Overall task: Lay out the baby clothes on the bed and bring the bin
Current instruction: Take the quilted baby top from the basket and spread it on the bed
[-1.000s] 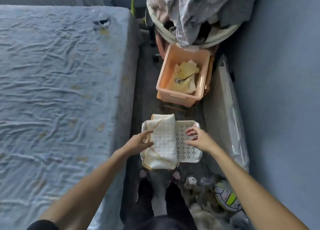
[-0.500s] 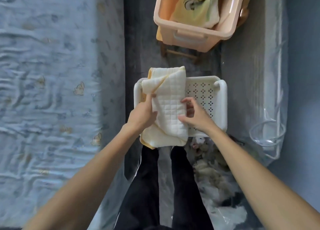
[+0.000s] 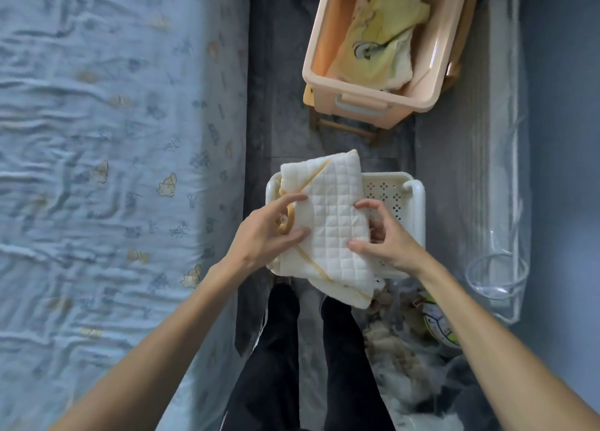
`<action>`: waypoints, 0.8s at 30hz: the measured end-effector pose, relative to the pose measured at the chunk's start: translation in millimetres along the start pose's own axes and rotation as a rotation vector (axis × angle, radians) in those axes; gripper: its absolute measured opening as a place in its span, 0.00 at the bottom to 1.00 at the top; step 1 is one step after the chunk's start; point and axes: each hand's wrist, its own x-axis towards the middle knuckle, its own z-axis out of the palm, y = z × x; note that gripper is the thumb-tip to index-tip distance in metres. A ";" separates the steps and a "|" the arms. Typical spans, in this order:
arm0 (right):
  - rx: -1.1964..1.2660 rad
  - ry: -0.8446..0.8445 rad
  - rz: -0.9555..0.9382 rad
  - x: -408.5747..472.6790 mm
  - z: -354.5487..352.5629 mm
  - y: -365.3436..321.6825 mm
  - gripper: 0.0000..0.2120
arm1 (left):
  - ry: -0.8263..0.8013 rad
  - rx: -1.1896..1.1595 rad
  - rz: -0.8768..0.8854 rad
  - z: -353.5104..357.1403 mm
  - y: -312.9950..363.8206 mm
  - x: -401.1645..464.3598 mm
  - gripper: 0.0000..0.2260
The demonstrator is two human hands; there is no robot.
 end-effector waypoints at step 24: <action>-0.210 -0.193 -0.677 -231.5 55.8 -467.6 0.49 | 0.432 -0.568 0.324 -344.5 266.5 -237.6 0.17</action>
